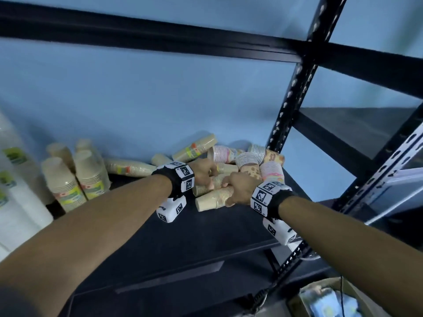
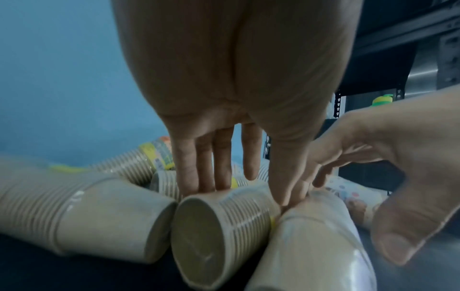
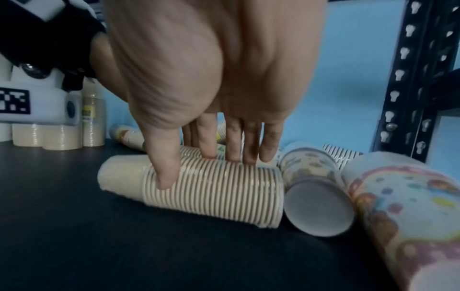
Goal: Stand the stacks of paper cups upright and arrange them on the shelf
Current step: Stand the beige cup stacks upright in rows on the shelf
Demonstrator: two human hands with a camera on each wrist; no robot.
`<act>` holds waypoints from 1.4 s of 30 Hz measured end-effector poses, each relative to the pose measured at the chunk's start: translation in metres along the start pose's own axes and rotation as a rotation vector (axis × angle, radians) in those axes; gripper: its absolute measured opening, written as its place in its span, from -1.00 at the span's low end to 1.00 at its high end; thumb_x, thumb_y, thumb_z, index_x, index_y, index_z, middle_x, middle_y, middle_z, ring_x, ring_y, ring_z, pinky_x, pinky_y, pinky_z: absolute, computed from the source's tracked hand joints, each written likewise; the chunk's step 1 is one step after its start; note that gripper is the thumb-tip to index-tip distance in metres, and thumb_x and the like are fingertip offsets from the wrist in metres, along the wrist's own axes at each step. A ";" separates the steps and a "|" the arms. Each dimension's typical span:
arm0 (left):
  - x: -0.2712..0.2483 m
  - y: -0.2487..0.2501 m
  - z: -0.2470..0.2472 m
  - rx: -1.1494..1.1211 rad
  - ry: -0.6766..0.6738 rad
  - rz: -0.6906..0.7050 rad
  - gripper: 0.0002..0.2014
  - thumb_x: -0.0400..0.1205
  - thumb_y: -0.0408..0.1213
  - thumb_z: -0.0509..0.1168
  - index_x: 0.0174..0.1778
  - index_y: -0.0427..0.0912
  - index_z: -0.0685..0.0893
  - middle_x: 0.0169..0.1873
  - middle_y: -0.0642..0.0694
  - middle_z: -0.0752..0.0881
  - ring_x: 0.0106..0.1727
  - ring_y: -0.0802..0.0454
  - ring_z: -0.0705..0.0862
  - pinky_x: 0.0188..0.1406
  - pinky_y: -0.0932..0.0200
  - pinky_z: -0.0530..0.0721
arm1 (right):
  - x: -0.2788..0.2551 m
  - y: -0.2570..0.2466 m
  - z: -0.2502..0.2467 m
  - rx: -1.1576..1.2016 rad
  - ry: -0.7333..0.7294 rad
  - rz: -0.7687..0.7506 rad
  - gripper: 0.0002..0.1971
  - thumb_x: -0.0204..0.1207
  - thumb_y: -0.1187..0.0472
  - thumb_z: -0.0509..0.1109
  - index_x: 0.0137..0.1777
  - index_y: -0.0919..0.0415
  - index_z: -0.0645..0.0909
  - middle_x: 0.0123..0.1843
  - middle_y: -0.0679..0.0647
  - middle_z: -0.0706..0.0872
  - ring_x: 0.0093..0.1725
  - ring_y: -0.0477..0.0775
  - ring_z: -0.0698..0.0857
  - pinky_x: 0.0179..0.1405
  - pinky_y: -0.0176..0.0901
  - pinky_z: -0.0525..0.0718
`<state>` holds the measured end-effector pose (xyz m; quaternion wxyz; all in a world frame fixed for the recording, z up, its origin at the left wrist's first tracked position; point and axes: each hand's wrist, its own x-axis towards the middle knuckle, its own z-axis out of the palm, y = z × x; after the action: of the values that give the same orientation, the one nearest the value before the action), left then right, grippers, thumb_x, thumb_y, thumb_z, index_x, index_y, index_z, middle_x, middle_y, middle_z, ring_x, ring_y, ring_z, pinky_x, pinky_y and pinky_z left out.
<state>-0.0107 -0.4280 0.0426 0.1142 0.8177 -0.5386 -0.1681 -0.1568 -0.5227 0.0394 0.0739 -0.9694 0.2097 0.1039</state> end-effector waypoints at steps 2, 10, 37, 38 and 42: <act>0.004 -0.002 0.007 0.002 0.010 -0.001 -0.54 0.44 -0.32 0.55 0.28 -0.16 0.68 0.14 -0.06 0.68 0.21 -0.05 0.66 0.09 0.15 0.60 | 0.002 0.003 0.007 -0.040 0.028 -0.025 -0.33 0.21 -0.06 0.63 0.36 0.02 0.58 0.22 0.07 0.63 0.24 0.15 0.62 0.21 0.07 0.64; 0.015 -0.001 0.014 0.102 -0.037 -0.014 -0.41 0.40 -0.20 0.56 0.38 -0.14 0.64 0.18 -0.09 0.72 0.21 -0.08 0.68 0.21 0.01 0.65 | 0.007 0.013 0.017 -0.152 0.025 -0.093 -0.25 0.27 -0.13 0.59 0.49 -0.04 0.48 0.28 0.04 0.58 0.31 0.15 0.55 0.30 0.14 0.56; -0.012 -0.011 -0.042 -0.317 0.126 -0.125 -0.32 0.24 -0.28 0.59 0.26 -0.09 0.46 0.08 -0.03 0.69 0.13 -0.02 0.69 0.18 -0.06 0.71 | -0.007 0.024 -0.032 0.401 0.240 0.128 -0.29 0.20 0.04 0.61 0.34 0.11 0.42 0.10 0.03 0.67 0.06 0.10 0.67 0.00 -0.07 0.65; -0.011 -0.012 -0.038 -0.332 0.125 -0.120 -0.29 0.23 -0.29 0.59 0.29 -0.09 0.46 0.09 -0.04 0.69 0.14 -0.03 0.70 0.19 -0.09 0.71 | -0.006 0.024 -0.032 0.441 0.255 0.147 -0.28 0.17 0.03 0.61 0.33 0.11 0.43 0.10 0.03 0.68 0.06 0.11 0.68 -0.01 -0.06 0.66; -0.015 -0.006 -0.021 -0.363 0.139 -0.115 -0.30 0.30 -0.38 0.62 0.31 -0.15 0.43 0.06 -0.06 0.66 0.09 -0.06 0.67 0.02 -0.02 0.73 | -0.003 0.021 -0.025 0.574 0.267 0.197 -0.26 0.05 0.02 0.63 0.28 0.08 0.47 0.09 0.02 0.70 0.09 0.11 0.69 0.11 0.03 0.68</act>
<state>-0.0029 -0.4118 0.0625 0.2869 0.8228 -0.4426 -0.2119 -0.1635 -0.5450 0.0622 0.3057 -0.8891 0.3310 -0.0809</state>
